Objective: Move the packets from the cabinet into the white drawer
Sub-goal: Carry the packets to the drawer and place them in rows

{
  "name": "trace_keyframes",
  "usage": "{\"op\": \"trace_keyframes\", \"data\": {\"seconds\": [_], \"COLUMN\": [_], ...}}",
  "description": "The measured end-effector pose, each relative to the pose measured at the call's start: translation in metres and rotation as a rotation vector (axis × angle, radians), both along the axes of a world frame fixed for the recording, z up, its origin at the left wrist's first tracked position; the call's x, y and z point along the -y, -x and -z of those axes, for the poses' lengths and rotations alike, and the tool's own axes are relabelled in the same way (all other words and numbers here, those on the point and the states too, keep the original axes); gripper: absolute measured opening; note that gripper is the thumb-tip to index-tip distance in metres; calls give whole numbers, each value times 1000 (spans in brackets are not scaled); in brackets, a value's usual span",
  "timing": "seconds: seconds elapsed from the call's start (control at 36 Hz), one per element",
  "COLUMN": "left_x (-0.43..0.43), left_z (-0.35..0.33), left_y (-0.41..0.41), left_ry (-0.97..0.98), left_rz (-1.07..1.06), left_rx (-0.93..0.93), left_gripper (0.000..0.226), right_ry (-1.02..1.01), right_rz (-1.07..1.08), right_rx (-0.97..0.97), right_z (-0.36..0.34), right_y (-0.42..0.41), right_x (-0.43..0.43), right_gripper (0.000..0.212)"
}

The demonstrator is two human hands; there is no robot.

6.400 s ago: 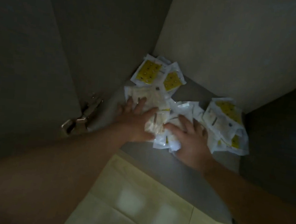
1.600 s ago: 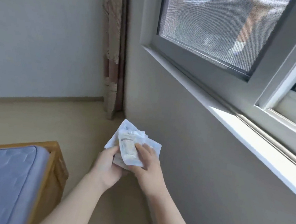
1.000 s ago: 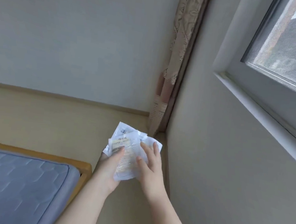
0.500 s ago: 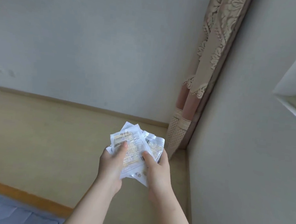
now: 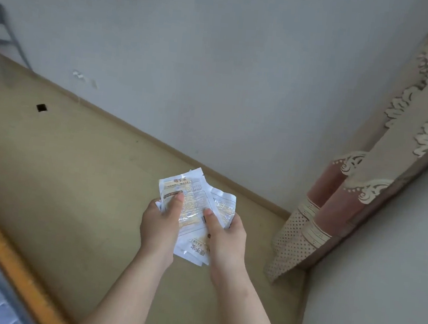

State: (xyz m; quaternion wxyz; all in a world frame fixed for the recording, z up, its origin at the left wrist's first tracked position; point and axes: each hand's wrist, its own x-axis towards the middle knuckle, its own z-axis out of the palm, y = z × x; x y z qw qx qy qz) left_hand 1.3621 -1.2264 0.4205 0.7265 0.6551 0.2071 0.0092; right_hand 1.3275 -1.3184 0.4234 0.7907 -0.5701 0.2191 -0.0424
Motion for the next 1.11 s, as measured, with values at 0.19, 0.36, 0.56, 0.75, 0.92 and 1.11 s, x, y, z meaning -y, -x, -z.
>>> {"op": "trace_keyframes", "data": {"seconds": [0.19,0.36,0.56,0.75,0.92,1.11], "left_x": [-14,-56,-128,-194,-258,-331], "left_z": [10,4,-17,-17,-11,-20], "left_y": [-92,-193,-311,-400,-482,-595], "left_ry": [-9,35,28,14,53,66], "left_rz": [-52,-148,-246,-374,-499,-573], "left_rx": [-41,-14,21,-18,-35,-33], "left_gripper": [24,22,19,22,20,24], "right_ry": [1,37,-11,-16,-16,24], "right_rz": [-92,-188,-254,-351,-485,-621], "right_rx": [-3,10,39,-14,-36,-24], "right_z": [9,7,-11,-10,-2,-5], "right_y": [-97,-211,-340,-441,-538,-668], "right_x": [-9,-50,-123,-189,-256,-328], "right_gripper": [10,14,16,13,14,12]}}
